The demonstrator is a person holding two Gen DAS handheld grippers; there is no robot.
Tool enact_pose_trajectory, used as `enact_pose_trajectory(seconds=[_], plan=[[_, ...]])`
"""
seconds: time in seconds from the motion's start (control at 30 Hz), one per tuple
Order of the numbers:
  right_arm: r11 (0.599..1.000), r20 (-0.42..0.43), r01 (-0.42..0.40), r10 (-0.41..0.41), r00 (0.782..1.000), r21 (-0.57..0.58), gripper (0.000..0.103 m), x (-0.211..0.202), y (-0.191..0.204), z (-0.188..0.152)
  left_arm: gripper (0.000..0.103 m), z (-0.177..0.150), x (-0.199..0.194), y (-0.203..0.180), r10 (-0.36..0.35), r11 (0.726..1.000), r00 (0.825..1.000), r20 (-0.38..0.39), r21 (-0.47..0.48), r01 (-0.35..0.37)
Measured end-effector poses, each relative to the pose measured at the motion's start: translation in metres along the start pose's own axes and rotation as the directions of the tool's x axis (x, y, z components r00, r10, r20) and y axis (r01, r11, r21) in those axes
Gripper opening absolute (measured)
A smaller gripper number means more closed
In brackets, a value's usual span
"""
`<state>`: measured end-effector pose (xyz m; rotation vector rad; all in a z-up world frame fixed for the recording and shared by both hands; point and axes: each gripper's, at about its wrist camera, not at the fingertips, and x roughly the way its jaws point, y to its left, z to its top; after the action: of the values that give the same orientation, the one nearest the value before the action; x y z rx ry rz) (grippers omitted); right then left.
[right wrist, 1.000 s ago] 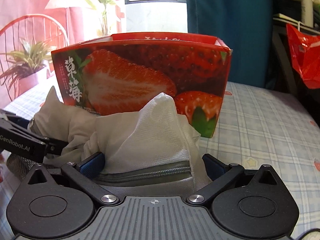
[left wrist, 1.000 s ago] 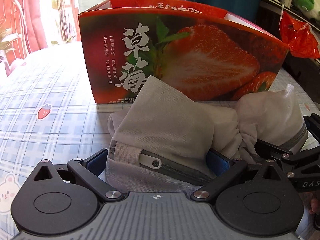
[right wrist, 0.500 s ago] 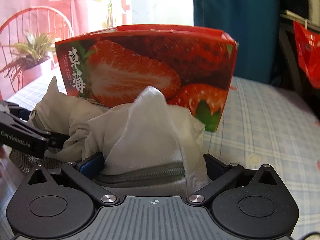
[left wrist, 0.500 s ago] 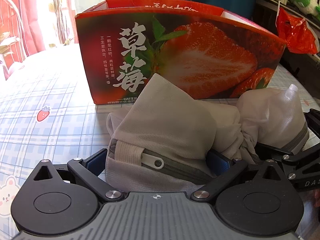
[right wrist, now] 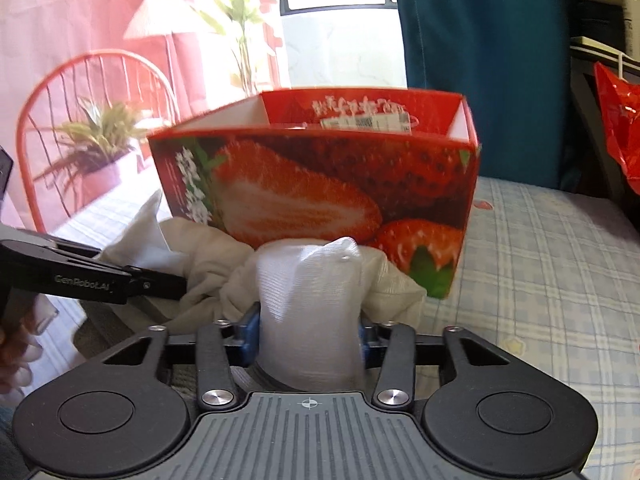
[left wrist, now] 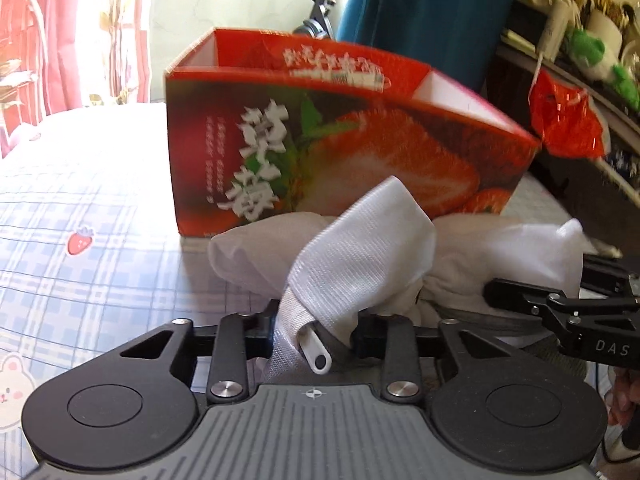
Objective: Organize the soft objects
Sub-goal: 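Lift the white bag with both tools over the red box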
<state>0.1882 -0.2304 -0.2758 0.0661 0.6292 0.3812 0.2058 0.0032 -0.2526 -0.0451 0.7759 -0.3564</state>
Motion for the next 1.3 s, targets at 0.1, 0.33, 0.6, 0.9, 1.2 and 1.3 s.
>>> enact_pose_trajectory(seconds=[0.1, 0.33, 0.6, 0.9, 1.2, 1.3], plan=[[1.000, 0.035, -0.012, 0.012, 0.999, -0.009, 0.035, -0.010, 0.004, 0.007, 0.031, 0.005, -0.012, 0.000, -0.002, 1.000, 0.999, 0.039, -0.005, 0.002], [0.998, 0.142, -0.049, 0.055, 0.988, -0.047, 0.035, -0.041, 0.010, 0.035, 0.031, 0.023, -0.057, -0.001, -0.024, 1.000, 0.989, 0.146, 0.000, 0.024], [0.989, 0.206, -0.085, 0.109, 0.972, -0.122, 0.035, -0.059, 0.007, 0.089, 0.031, 0.074, -0.085, -0.007, -0.038, 0.996, 0.975, 0.221, 0.086, 0.019], [0.988, 0.178, -0.052, 0.077, 0.981, -0.144, 0.034, -0.019, -0.019, 0.162, 0.031, 0.143, -0.039, -0.009, -0.018, 0.995, 0.970, 0.242, 0.095, -0.006], [0.995, 0.082, -0.009, 0.017, 0.996, -0.096, 0.034, 0.077, -0.055, 0.209, 0.031, 0.207, 0.045, 0.007, 0.027, 0.996, 0.984, 0.175, 0.081, -0.041], [0.995, 0.044, 0.004, 0.001, 0.999, -0.104, 0.034, 0.103, -0.061, 0.212, 0.031, 0.211, 0.064, 0.007, 0.055, 0.992, 0.988, 0.146, 0.104, -0.071]])
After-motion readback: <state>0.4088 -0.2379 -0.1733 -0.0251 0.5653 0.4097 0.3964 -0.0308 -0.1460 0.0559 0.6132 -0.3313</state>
